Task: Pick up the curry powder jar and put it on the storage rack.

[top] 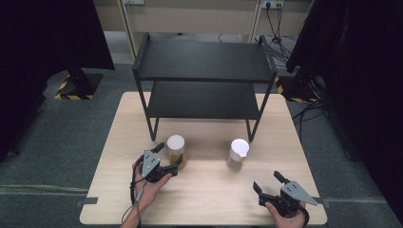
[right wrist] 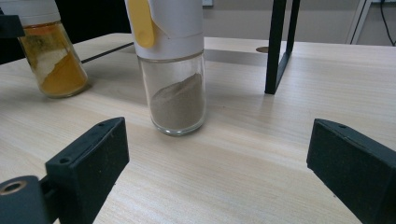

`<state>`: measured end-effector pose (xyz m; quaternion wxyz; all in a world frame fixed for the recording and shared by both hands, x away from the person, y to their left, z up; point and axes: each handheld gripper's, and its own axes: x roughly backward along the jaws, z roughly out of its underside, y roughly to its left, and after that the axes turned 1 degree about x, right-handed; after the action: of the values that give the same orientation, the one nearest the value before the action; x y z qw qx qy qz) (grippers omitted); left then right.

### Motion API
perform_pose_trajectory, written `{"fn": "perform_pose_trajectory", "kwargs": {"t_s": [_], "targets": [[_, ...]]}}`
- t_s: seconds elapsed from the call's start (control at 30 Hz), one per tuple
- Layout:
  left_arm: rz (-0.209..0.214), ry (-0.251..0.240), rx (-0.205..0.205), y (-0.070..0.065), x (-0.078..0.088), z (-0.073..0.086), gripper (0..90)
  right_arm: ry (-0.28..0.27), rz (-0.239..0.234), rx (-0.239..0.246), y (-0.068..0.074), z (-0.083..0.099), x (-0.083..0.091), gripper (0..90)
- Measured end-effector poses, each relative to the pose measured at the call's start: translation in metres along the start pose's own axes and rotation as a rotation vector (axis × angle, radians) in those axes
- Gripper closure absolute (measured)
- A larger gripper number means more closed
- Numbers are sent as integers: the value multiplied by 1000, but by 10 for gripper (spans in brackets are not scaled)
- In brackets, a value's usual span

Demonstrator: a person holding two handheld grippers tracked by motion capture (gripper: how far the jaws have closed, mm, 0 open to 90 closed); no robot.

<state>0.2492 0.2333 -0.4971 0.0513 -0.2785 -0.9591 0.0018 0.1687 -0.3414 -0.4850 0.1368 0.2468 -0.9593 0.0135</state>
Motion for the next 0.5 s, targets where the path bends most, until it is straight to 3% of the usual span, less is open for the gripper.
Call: {"fn": "perform_pose_trajectory", "kwargs": {"t_s": [0.5], "targets": [[-9,16,-19,-7,-13,-12,247,-3,-5,-7,-2,1,1,58]]}}
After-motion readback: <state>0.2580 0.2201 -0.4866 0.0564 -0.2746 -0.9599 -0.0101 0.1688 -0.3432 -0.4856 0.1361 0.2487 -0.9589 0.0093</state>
